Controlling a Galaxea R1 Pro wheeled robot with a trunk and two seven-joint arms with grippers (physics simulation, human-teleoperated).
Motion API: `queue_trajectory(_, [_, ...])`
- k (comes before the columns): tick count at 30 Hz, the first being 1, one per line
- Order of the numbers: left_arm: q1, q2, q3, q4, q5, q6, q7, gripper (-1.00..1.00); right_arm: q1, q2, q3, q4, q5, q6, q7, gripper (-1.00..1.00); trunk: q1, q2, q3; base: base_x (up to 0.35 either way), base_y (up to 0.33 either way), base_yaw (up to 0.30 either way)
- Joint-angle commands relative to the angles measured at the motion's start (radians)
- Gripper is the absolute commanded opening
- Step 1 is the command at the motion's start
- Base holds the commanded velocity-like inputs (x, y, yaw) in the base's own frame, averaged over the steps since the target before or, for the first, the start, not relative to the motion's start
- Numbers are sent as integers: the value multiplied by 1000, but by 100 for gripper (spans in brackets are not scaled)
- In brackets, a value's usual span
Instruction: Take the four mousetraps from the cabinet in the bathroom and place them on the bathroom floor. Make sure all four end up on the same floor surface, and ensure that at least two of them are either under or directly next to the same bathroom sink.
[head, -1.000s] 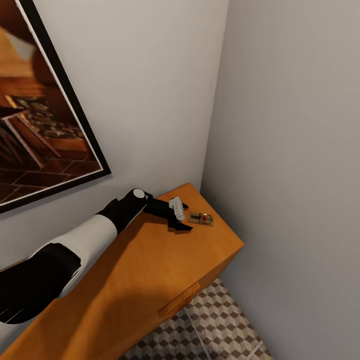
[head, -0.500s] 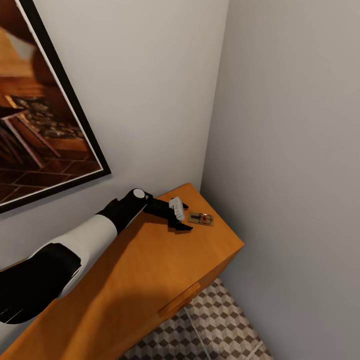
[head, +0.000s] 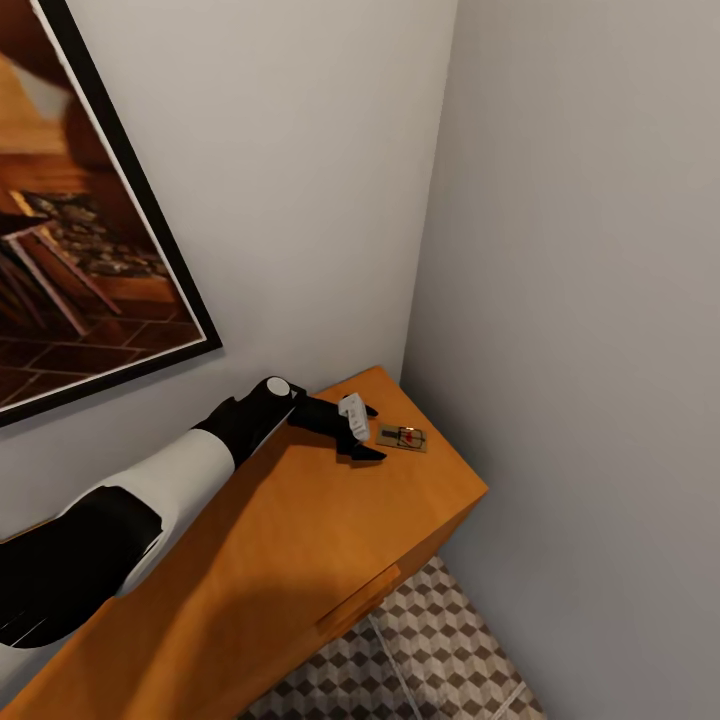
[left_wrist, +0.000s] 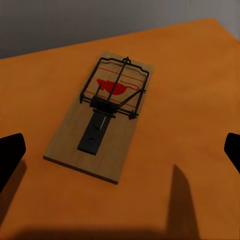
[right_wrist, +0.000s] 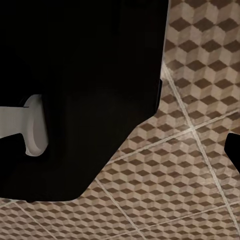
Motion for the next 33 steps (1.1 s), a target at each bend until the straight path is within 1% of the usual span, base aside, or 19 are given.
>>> queue_trajectory(1, [-1,0,0,-1,-5,-3,-2,100,0,0,-9,1,7,-3,4,100,1,-2,-1,0,0,0])
queue_trajectory(6, [-1,4,2,-2,-7,-6,-5,100,0,1,-8,0,7,-3,4,100,1,-2,-1,0,0,0])
queue_trajectory(11, [-1,6,4,-8,-9,-6,-26,100,-1,1,-7,-1,8,-4,6,100,1,-2,-1,0,0,0])
queue_trajectory(17, [-1,6,3,-24,-13,-2,-36,100,-1,1,-6,-1,8,-5,9,100,1,-2,-1,0,0,0])
queue_trajectory(27, [-1,1,1,-26,-16,2,-29,100,0,1,-7,-1,8,-5,9,100,1,-2,-1,0,0,0])
queue_trajectory(33, [-1,1,4,-4,-17,3,-17,100,0,1,-8,-1,8,-5,9,100,1,-2,-1,0,0,0])
